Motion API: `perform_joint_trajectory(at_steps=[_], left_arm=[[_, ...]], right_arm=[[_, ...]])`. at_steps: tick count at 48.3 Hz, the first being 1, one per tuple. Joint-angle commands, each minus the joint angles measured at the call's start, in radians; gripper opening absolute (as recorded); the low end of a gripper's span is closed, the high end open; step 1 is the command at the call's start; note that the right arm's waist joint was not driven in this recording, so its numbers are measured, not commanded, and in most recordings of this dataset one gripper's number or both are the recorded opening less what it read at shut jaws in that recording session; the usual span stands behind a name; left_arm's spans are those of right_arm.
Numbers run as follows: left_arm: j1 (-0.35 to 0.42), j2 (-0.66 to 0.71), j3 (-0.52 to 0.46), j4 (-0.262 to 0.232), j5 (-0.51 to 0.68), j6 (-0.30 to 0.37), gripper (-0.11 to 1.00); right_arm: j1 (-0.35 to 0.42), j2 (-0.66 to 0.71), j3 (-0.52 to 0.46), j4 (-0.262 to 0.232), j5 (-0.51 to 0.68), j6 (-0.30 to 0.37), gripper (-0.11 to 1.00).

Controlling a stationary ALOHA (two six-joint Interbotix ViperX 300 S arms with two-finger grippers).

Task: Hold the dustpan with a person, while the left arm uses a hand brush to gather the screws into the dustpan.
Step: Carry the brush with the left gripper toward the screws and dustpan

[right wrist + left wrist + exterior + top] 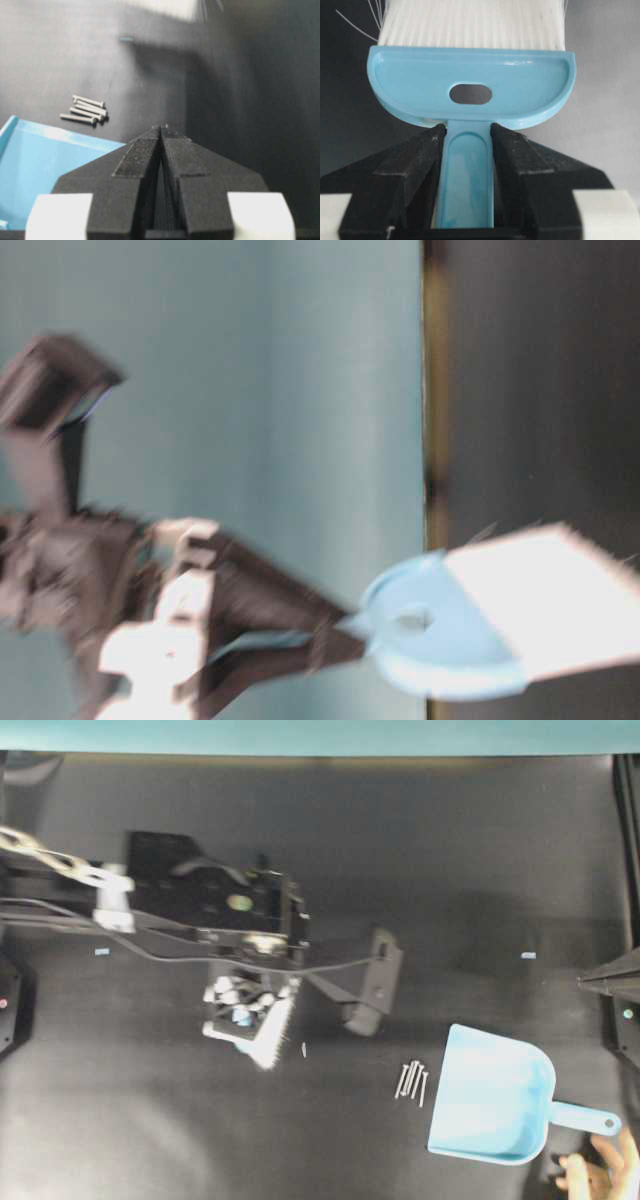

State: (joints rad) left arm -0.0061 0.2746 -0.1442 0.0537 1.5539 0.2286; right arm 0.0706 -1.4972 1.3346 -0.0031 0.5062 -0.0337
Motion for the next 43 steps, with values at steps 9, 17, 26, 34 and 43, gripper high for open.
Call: perform_joint_trajectory(at_steps=[9,17,26,34,43], left_arm=[[-0.008,0.025,-0.002,0.003,-0.084,0.058,0.31],[-0.015,0.034,-0.012,0.003,-0.149,0.092,0.31],[-0.023,0.066,-0.044,0.003,-0.178,0.118,0.31],[-0.029,0.097,-0.091,0.003,-0.201,0.123,0.31],[-0.038,0.14,-0.121,0.003,-0.221,0.153,0.31]], right_arm=[[-0.002,0.005,-0.006,-0.002,-0.003,-0.006,0.0],[-0.002,0.005,-0.006,-0.002,-0.003,-0.006,0.0],[-0.002,0.003,-0.006,-0.002,-0.003,-0.006,0.0],[-0.002,0.005,-0.006,-0.002,-0.002,-0.006,0.0],[0.0,0.003,-0.006,-0.002,-0.003,-0.006,0.0]])
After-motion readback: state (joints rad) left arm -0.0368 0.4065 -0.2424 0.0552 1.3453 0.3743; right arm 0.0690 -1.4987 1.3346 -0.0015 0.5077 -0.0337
